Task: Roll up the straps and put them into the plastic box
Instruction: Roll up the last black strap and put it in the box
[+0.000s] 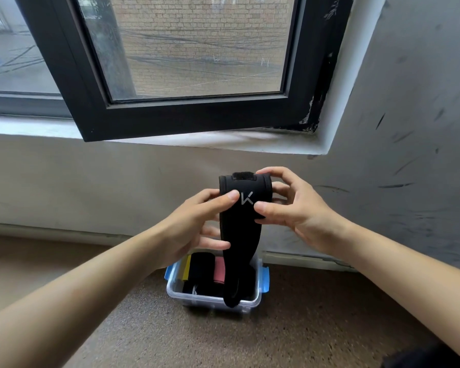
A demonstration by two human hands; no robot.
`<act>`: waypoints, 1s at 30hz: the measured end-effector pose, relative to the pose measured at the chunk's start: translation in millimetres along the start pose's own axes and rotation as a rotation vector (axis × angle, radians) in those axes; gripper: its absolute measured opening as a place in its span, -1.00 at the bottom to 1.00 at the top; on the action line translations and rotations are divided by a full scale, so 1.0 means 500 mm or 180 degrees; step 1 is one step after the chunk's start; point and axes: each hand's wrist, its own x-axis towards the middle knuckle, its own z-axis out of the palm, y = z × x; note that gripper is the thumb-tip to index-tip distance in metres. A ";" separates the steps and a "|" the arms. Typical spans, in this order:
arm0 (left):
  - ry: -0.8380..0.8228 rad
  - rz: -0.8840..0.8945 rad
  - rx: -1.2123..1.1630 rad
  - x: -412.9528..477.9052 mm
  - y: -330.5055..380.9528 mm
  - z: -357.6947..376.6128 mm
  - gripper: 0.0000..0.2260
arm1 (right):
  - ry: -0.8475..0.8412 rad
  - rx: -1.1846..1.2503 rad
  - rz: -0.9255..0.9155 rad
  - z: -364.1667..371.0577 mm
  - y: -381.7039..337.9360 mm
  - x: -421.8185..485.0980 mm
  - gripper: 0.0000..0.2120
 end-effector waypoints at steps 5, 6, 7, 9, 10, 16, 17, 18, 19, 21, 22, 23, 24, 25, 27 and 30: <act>0.0188 0.0111 -0.0126 0.005 -0.002 -0.001 -0.46 | -0.0181 -0.0899 -0.0306 0.003 0.006 0.000 -0.39; 0.0218 0.0165 -0.0174 0.005 -0.003 0.000 -0.47 | -0.0191 -0.0968 -0.0282 0.002 0.005 0.002 -0.36; 0.0215 0.0197 -0.0222 0.006 -0.005 -0.001 -0.47 | -0.0204 -0.1026 -0.0242 0.001 0.004 0.003 -0.31; 0.0154 0.0237 -0.0254 0.006 -0.006 -0.003 -0.48 | -0.0270 -0.1029 -0.0106 -0.001 0.001 0.003 -0.26; 0.0129 0.0268 -0.0231 0.005 -0.007 -0.005 -0.49 | -0.0353 -0.0891 0.0002 -0.002 -0.002 0.001 -0.28; 0.0238 0.0533 0.0118 0.004 -0.010 -0.003 -0.45 | -0.0629 0.0171 0.0648 0.004 -0.013 -0.005 -0.55; 0.0277 0.0585 0.0147 0.004 -0.012 -0.001 -0.47 | -0.0562 0.0253 0.0725 0.006 -0.014 -0.002 -0.54; 0.0292 0.0633 0.0181 0.003 -0.013 0.000 -0.49 | -0.0507 0.0326 0.0796 0.008 -0.015 0.000 -0.52; 0.0304 0.0678 0.0234 0.004 -0.013 0.001 -0.49 | -0.0472 0.0398 0.0839 0.009 -0.015 0.001 -0.51; 0.0307 0.0757 0.0365 0.002 -0.013 0.002 -0.48 | -0.0399 0.0483 0.0797 0.010 -0.015 0.000 -0.53; 0.0289 0.0782 0.0415 0.001 -0.012 0.002 -0.47 | -0.0339 0.0486 0.0726 0.009 -0.014 -0.002 -0.55; 0.0260 0.0789 0.0450 0.000 -0.010 0.000 -0.46 | -0.0283 0.0475 0.0638 0.009 -0.014 -0.003 -0.56; 0.0232 0.0777 0.0472 0.000 -0.010 -0.001 -0.45 | -0.0235 0.0457 0.0552 0.009 -0.013 -0.005 -0.57; 0.0207 0.0742 0.0476 -0.001 -0.009 -0.003 -0.43 | -0.0196 0.0432 0.0465 0.009 -0.013 -0.005 -0.56; 0.0133 0.0595 0.0423 -0.001 -0.009 -0.005 -0.41 | -0.0118 0.0373 0.0272 0.010 -0.011 -0.006 -0.51; -0.0079 0.0273 0.0161 -0.003 -0.011 -0.001 -0.44 | -0.0108 0.0267 -0.0040 0.009 -0.009 -0.005 -0.43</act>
